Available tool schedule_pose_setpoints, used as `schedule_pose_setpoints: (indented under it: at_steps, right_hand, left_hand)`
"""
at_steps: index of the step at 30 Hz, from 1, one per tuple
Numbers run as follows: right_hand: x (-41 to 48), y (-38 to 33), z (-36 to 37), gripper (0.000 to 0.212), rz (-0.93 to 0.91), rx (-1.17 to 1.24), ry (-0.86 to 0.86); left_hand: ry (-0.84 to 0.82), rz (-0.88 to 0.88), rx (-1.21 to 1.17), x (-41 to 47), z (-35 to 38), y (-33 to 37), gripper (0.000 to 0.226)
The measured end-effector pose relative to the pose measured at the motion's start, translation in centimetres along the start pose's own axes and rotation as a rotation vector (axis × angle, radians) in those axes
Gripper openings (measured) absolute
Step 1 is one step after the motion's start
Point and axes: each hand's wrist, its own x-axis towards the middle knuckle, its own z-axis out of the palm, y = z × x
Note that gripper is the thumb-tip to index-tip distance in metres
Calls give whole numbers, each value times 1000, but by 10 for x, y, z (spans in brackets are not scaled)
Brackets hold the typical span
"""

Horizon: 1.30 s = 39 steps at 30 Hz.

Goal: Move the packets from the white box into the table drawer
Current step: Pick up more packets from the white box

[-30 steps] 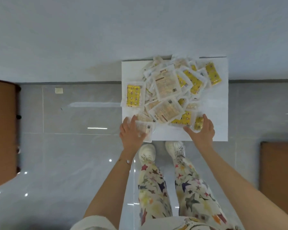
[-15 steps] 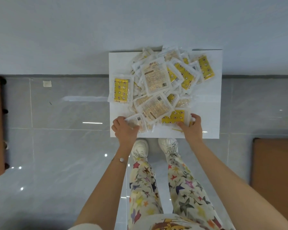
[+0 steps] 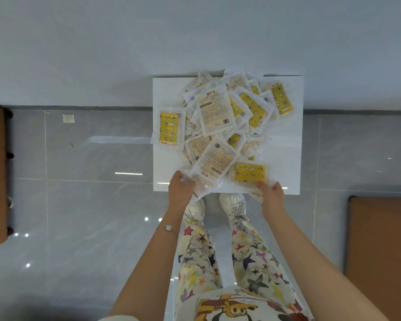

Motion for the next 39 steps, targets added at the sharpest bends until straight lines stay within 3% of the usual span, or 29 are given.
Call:
schedule_pose_setpoints:
  at_steps: [2,6,10,13,21,28,34,39]
  right_hand:
    - [-9,-4,-5,35,-2,16,31]
    - [-33,-27,-17,20,-105,-45,129]
    - [-58,-56,-22,47,-176,-39,275]
    - [-77,-76,-23,49,-190,68,268]
    - [-165,-133,-8,28,-267,145,-126]
    - [-261,-191,28,72,-556,-127,-353]
    - [-349,-208,76,43,-763,-342,-586]
    - [-427,-186,135,40,-871,-433,-771]
  left_hand:
    - [-17,10,-23,-9,-7,-6,18]
    - [24,-10,-116,-27,-25,-10,12]
    - [118,-78,-259,-50,-45,-3,20]
    - [147,-88,-363,-64,-58,2,22]
    - [173,-5,-704,-134,-123,47,26]
    - [211,217,-886,-201,-196,95,25]
    - [362,280,-1015,-251,-273,63,26]
    - [526,326,-1110,-285,-343,5,28]
